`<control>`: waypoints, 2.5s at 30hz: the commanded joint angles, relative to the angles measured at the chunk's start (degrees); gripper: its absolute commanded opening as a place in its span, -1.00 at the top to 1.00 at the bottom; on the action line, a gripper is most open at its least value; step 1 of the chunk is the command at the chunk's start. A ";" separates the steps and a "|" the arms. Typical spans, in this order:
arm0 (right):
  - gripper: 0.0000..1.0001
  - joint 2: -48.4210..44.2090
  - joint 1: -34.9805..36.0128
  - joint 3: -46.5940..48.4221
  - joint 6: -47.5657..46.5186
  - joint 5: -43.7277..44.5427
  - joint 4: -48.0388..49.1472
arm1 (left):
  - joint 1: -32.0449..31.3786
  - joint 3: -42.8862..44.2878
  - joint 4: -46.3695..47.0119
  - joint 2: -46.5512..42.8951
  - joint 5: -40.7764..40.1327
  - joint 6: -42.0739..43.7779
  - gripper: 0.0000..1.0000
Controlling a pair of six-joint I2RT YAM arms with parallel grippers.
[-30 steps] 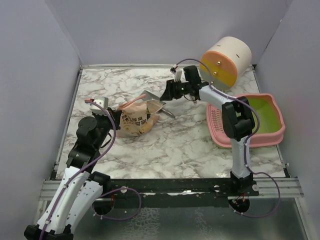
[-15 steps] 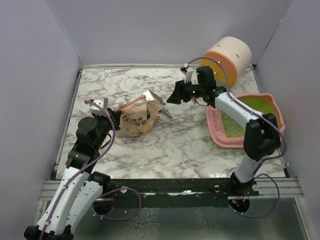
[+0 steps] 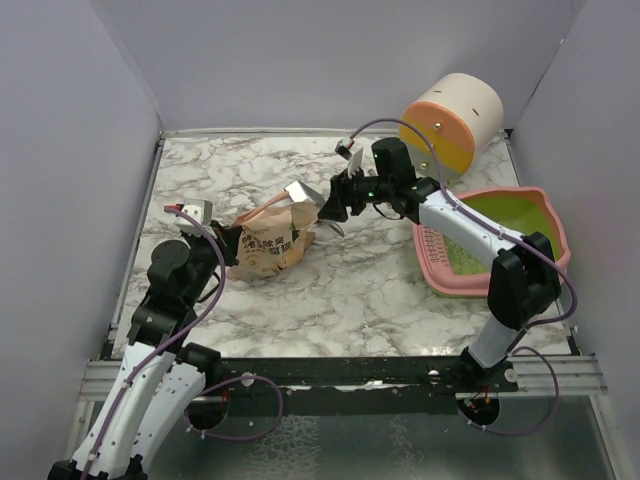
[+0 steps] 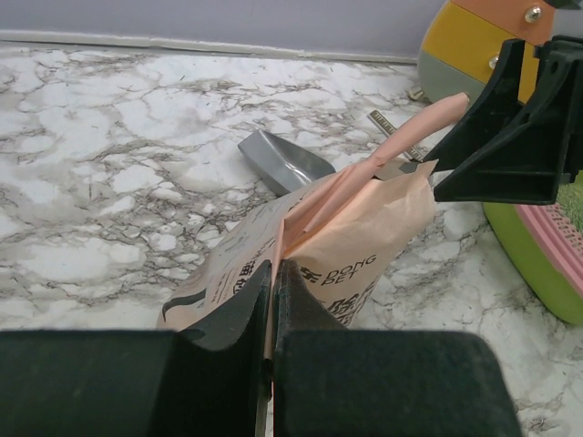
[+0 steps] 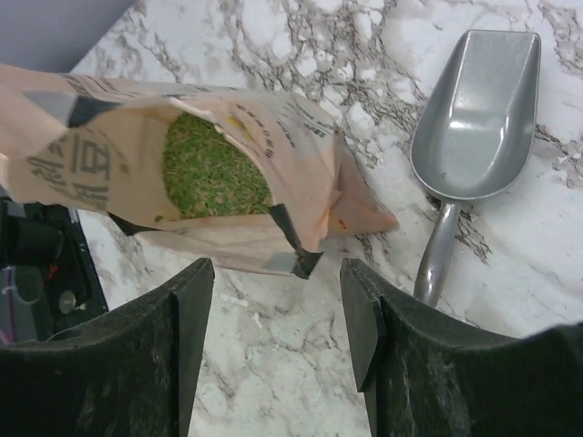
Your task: Fill the litter box with clean litter
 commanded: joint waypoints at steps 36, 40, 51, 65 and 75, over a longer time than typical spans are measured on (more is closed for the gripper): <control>-0.08 17.67 -2.18 -10.40 -6.90 -38.60 62.05 | 0.35 1.20 1.26 -5.63 0.22 -1.04 1.00; 0.93 23.41 -3.35 -9.22 8.15 -41.43 78.94 | 0.35 0.83 0.88 -6.04 -0.13 -0.81 1.00; 0.98 9.40 -8.21 -21.28 14.75 -33.48 69.34 | 0.32 5.19 -0.58 -3.72 -4.98 10.16 1.00; 0.98 -9.45 -7.63 -29.38 13.98 -29.26 49.52 | 0.34 12.60 10.24 14.19 22.14 12.55 0.79; 0.99 -17.98 -7.67 -32.14 10.42 -24.12 39.03 | 0.44 3.26 6.74 1.41 23.08 13.62 -0.33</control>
